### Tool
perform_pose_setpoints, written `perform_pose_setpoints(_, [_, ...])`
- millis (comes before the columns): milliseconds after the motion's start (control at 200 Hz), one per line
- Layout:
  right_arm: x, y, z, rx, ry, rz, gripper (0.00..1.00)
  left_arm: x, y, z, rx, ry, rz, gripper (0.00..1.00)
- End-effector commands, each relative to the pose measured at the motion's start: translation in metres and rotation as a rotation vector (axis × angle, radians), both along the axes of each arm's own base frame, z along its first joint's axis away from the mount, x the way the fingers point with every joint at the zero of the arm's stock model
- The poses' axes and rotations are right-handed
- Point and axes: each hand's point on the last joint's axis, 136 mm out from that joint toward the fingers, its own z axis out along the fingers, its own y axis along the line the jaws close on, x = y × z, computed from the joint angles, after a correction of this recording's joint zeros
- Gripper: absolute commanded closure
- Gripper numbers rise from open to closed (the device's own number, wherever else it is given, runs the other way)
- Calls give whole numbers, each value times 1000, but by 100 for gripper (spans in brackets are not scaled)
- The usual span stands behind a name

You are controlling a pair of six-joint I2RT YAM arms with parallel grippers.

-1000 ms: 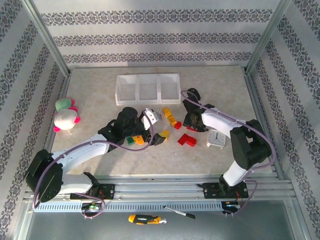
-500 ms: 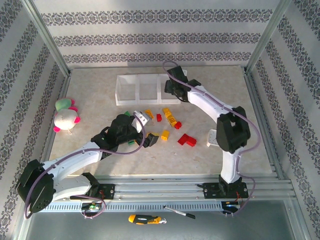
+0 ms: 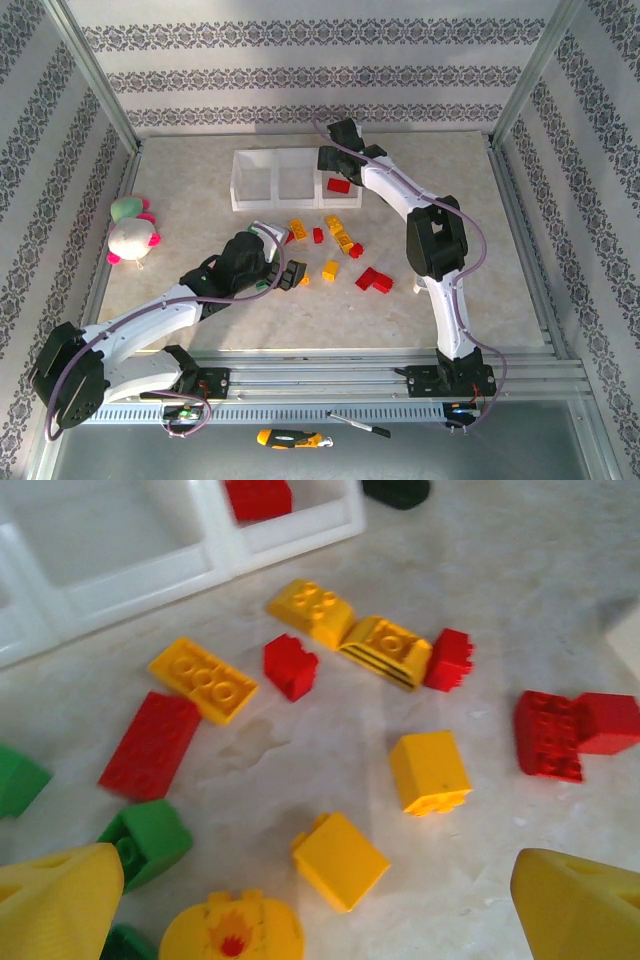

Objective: Sort the legos into containers by color
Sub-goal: Place the lego in the container, then pick up the lego from the middle-left of the table.

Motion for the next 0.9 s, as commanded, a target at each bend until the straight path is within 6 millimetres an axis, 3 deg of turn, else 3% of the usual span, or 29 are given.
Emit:
perform_pose_setpoints(0, [-8,0,51,30,-75,29,7,14,34,1,28,57,229,1])
perform_pose_setpoints(180, [-50,3,86,69,-150,121,4,19,73,-20,61,203,444,1])
perform_pose_setpoints(355, [-108,13,95,56,-198,271,4,25,101,-45,20,385,610,1])
perform_pose_setpoints(370, [-114,14,88,48,-187,286,4,26,102,-48,23,393,617,1])
perform_pose_setpoints(520, [-161,26,91,47,-203,385,4,41,120,-67,78,461,698,2])
perform_pose_setpoints(680, [-184,31,90,71,-197,400,4,56,123,-83,106,530,707,10])
perform_pose_setpoints(899, [-193,36,94,94,-207,414,4,60,124,-109,156,606,704,14])
